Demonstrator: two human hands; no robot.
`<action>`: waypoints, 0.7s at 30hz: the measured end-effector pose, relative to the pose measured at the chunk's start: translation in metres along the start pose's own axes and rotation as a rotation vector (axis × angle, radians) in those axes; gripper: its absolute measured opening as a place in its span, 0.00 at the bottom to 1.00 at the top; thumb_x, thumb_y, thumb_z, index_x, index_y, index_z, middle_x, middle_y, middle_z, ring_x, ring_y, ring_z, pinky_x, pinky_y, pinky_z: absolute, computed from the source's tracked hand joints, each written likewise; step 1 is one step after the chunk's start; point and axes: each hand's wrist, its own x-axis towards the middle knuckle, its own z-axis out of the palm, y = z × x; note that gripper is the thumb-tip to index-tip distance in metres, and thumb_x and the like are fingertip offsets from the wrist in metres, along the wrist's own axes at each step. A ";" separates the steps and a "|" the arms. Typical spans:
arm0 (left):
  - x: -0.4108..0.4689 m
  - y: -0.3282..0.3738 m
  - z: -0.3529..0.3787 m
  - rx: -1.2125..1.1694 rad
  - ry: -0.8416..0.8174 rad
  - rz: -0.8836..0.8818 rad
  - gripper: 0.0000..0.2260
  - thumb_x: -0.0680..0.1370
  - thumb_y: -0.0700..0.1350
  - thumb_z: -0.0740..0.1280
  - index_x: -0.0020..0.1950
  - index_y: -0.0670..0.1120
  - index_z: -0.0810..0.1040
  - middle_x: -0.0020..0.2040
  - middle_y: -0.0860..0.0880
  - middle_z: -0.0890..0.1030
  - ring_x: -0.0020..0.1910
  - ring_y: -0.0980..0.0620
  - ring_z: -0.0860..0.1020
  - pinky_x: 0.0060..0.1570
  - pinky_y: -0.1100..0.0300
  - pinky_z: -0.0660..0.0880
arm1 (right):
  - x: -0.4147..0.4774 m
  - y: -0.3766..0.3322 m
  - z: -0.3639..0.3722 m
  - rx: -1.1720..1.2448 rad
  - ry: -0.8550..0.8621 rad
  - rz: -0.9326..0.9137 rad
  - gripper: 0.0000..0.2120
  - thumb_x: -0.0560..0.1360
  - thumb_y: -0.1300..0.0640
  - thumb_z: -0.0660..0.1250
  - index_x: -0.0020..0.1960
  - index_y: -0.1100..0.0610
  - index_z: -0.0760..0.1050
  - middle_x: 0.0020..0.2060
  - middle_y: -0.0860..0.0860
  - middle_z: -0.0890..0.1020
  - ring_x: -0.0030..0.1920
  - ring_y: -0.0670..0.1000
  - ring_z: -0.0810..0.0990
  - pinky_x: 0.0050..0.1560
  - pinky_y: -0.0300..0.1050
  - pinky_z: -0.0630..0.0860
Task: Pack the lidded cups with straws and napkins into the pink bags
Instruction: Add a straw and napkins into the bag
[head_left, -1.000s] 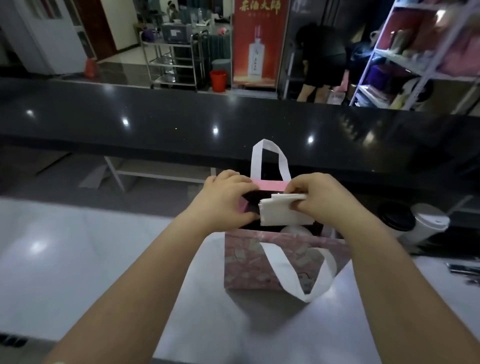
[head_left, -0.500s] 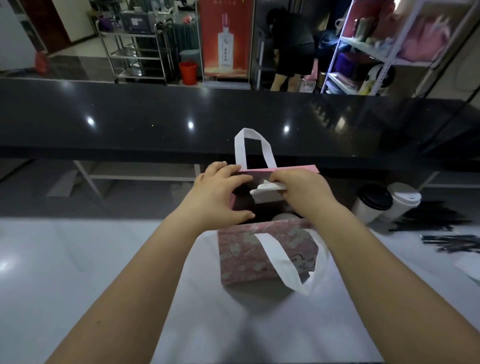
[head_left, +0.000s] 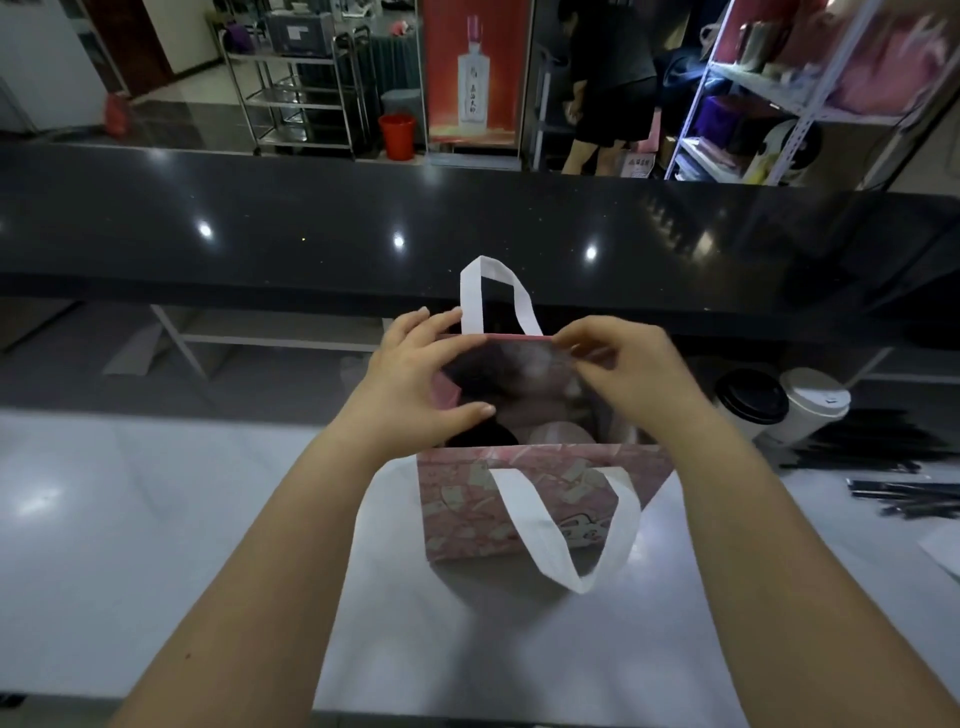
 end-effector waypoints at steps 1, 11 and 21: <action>-0.002 0.000 0.001 -0.046 0.034 -0.011 0.30 0.70 0.56 0.75 0.71 0.59 0.71 0.76 0.59 0.61 0.77 0.55 0.49 0.73 0.49 0.53 | -0.006 0.004 -0.007 0.109 0.038 -0.003 0.16 0.72 0.67 0.70 0.48 0.47 0.82 0.43 0.41 0.84 0.45 0.42 0.81 0.50 0.37 0.78; -0.053 -0.008 0.026 -0.545 0.270 -0.220 0.29 0.67 0.69 0.68 0.67 0.65 0.72 0.70 0.67 0.69 0.69 0.57 0.69 0.68 0.47 0.70 | -0.069 0.073 -0.018 0.659 0.165 0.246 0.15 0.71 0.45 0.67 0.55 0.48 0.81 0.53 0.47 0.84 0.56 0.49 0.82 0.54 0.46 0.79; -0.077 -0.011 0.053 -0.755 0.235 -0.341 0.21 0.64 0.54 0.77 0.55 0.66 0.81 0.54 0.59 0.84 0.53 0.56 0.82 0.46 0.64 0.80 | -0.082 0.088 0.009 0.884 -0.196 0.270 0.22 0.68 0.49 0.75 0.62 0.45 0.78 0.56 0.52 0.83 0.57 0.52 0.82 0.56 0.49 0.80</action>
